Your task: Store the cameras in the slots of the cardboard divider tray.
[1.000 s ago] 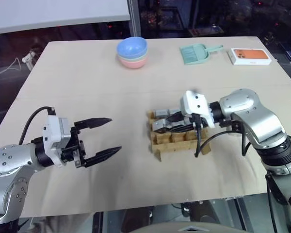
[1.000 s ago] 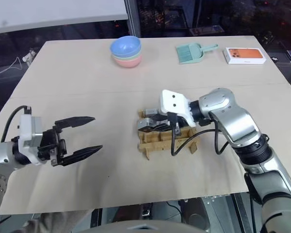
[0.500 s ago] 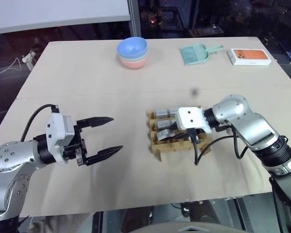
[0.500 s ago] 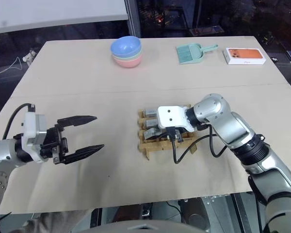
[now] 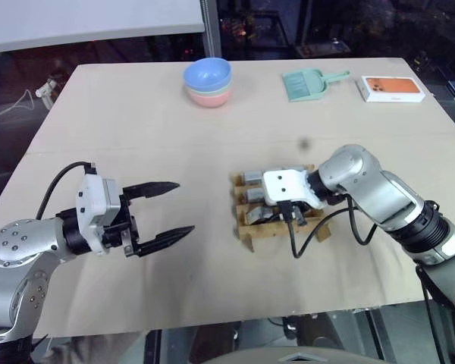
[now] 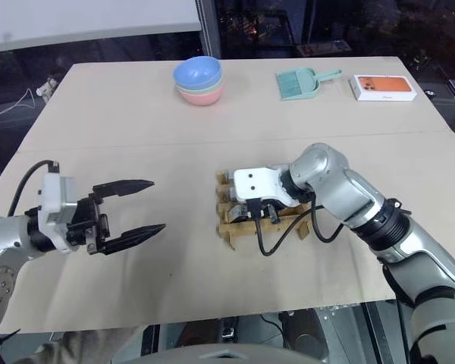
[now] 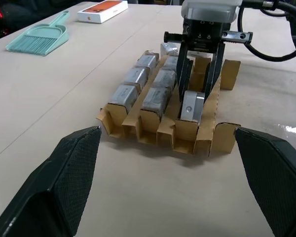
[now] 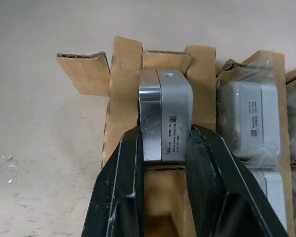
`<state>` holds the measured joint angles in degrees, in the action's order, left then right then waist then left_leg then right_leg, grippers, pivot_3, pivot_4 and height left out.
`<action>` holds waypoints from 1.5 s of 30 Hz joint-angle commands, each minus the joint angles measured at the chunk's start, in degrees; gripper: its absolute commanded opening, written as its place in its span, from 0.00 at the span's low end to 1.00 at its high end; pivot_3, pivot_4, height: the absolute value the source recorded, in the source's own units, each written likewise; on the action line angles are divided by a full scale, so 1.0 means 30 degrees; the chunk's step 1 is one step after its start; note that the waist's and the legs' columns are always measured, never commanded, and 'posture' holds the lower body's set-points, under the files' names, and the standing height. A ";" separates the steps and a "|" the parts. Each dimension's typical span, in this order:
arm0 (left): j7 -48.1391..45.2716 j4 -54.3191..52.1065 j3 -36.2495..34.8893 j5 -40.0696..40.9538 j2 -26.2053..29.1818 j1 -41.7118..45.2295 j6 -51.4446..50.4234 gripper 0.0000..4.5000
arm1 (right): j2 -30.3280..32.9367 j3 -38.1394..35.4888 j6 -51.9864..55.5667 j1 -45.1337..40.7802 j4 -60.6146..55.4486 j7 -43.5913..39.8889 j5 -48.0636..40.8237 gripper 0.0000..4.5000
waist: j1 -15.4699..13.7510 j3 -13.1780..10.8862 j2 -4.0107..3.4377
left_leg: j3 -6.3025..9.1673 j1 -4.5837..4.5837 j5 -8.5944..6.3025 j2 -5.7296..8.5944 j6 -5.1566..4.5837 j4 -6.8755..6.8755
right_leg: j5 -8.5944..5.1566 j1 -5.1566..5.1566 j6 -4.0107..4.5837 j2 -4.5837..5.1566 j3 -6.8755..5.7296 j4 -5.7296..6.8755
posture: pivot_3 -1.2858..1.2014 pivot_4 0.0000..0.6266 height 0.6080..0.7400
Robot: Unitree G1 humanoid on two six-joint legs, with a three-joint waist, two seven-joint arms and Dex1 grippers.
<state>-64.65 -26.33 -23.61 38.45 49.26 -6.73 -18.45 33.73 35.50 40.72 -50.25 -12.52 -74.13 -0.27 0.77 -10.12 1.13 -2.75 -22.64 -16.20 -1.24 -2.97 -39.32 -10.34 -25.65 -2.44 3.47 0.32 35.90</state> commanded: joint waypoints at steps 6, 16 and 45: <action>0.0089 -0.0308 0.0142 0.0121 0.0072 0.0403 0.0116 1.00 | -0.0267 -0.0593 0.1341 -0.0963 -0.0727 0.0664 0.0052 0.98 | 0.0004 -0.0001 -0.0001 | 0.0006 -0.0005 0.0001 0.0004 0.0002 0.0001 | 0.0011 -0.0001 -0.0017 0.0000 -0.0008 -0.0001 | 0.52 0.24 1.00; -0.0205 0.0313 0.0551 -0.0077 0.0025 0.0925 0.0451 1.00 | -0.0894 -0.2386 0.2839 -0.1463 -0.1358 0.1980 -0.1373 0.98 | 0.0002 -0.0002 -0.0003 | 0.0014 -0.0019 0.0001 0.0002 0.0004 0.0006 | 0.0015 -0.0004 -0.0024 0.0000 -0.0027 -0.0006 | 0.52 0.24 1.00; -0.0691 0.0797 0.0487 -0.0230 0.0010 0.0970 0.0807 1.00 | -0.2094 -0.5874 -0.7161 0.6664 0.1728 0.3624 -0.4205 0.68 | -0.0012 0.0000 0.0003 | -0.0001 -0.0034 0.0010 -0.0001 0.0018 0.0004 | 0.0023 0.0004 -0.0040 -0.0046 -0.0044 -0.0011 | 0.52 0.24 1.00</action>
<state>-66.54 -23.28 -21.39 37.44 49.07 -4.12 -16.89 27.14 18.19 20.88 -30.05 -6.92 -63.24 -13.16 0.74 -10.13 1.14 -2.75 -22.74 -16.17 -1.24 -2.92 -39.31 -10.27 -25.64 -2.56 3.33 0.19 35.87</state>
